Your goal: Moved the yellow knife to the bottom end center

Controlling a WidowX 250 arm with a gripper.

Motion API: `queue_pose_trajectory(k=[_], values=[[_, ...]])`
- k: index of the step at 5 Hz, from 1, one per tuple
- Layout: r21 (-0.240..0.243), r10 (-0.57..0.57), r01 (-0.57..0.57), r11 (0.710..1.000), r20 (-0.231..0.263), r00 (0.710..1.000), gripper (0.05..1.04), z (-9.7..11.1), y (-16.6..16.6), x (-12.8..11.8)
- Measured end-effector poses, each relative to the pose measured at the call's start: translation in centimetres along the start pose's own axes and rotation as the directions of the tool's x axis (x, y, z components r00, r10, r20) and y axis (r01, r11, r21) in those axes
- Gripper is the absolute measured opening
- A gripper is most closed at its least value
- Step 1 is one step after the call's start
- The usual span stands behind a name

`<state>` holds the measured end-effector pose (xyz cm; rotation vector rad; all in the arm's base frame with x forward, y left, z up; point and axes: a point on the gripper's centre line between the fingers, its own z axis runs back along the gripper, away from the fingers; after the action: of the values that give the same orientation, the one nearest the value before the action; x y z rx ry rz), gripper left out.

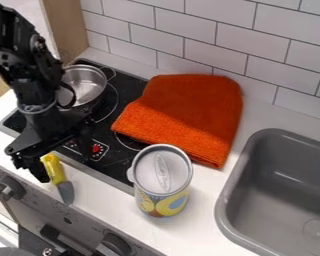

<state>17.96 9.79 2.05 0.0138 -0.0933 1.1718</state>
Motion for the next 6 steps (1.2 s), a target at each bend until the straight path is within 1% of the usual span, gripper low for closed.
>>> queue_pose_trajectory(k=[1,2,3,4,5,6], values=[[0.003,-0.005,0.005,1.0,-0.018,1.0,1.001,0.4,-0.2,0.1],[0.0,-0.008,0.008,1.0,-0.049,0.999,1.001,1.0,-0.5,0.3],[-0.058,-0.034,0.032,0.998,-0.03,0.999,1.001,2.8,-1.3,1.4],[-0.192,-0.124,0.135,0.972,0.07,0.99,1.001,3.7,-2.3,2.6],[-0.18,-0.33,0.34,0.923,0.08,0.94,1.001,4.3,-3.3,3.7],[-0.11,-0.455,0.458,0.882,0.059,0.889,1.001,4.9,-5.8,4.6]])
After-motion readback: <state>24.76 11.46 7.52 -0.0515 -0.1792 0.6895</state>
